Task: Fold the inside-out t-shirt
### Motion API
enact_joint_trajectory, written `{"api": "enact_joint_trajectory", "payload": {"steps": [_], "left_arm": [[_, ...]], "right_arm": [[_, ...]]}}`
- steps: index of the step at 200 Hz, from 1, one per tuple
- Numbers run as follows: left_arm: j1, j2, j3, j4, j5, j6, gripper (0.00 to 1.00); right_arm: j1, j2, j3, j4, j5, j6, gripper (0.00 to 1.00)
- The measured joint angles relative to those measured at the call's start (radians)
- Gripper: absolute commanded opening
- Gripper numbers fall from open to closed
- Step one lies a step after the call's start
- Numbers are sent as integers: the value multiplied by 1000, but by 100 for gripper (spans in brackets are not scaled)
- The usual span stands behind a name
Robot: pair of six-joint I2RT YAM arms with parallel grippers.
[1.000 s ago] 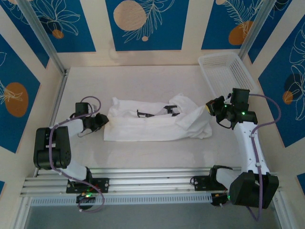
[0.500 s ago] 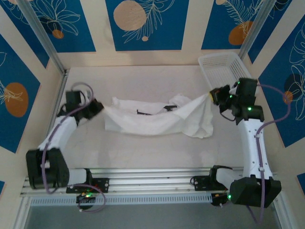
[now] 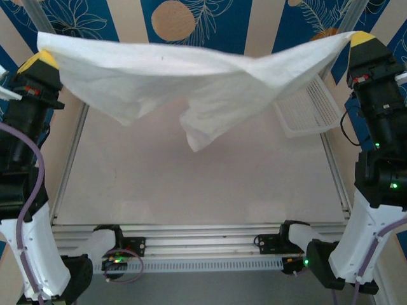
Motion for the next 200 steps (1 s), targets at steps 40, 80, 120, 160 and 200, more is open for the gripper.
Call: {"api": "enact_joint_trajectory", "payload": {"steps": [40,80,120,160,200], "left_arm": [[0,-24,-42,-34,-79,20,0],[0,-37,-46,-56,-104,34,0],[0,-56,-102,-37,-111,38,0],[0,9,-242,18,-111,38,0],[0,227,-400,98,-111,37,0]], "right_arm": [[0,29,53,-5,-2,-33,0],[0,35,94,-8,6,-69,0],[0,34,116,-3,16,-86,0],[32,169,122,25,-32,-86,0],[139,536,192,26,-63,-120,0]]}}
